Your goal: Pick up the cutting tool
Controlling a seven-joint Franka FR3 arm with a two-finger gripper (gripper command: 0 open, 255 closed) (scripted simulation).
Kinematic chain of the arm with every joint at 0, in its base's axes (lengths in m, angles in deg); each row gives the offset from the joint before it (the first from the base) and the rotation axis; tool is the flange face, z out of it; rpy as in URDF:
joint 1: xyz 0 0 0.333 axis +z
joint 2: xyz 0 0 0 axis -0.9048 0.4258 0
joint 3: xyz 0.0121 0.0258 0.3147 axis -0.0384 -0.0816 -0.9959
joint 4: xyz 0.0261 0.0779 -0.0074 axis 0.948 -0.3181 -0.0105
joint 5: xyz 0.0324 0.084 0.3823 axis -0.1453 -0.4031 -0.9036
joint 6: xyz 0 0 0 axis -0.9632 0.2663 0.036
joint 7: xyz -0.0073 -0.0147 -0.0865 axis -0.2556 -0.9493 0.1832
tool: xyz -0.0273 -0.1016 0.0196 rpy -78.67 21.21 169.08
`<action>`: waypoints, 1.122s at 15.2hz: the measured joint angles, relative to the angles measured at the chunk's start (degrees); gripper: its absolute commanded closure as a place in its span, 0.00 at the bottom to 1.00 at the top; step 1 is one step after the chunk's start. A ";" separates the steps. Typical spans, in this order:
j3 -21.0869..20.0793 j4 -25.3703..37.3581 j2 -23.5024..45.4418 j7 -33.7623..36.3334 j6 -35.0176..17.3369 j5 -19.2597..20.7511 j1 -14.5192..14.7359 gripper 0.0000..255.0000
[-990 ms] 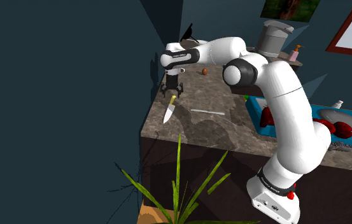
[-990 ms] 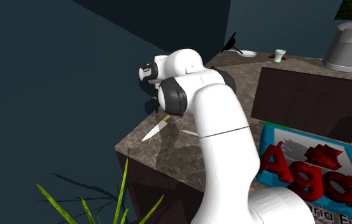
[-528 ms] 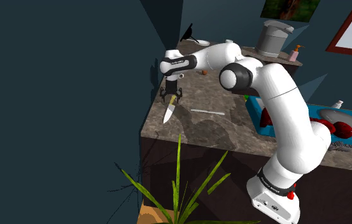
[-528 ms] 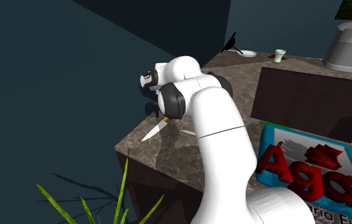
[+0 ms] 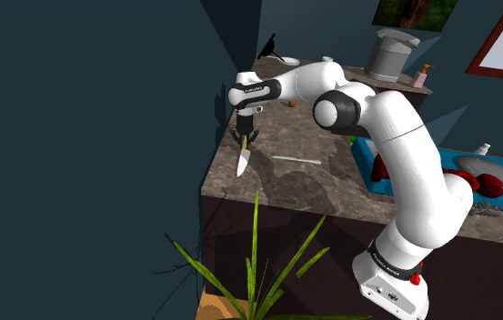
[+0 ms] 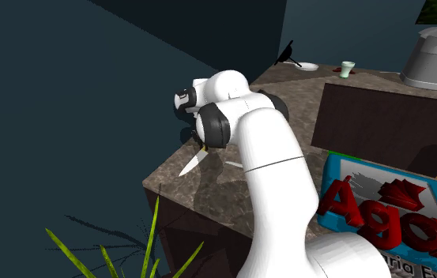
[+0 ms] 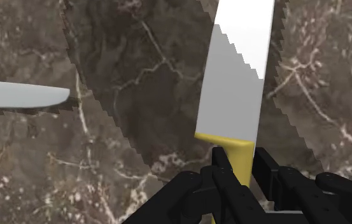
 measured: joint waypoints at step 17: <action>0.09 2.94 -4.09 0.44 7.06 0.19 0.01 1.00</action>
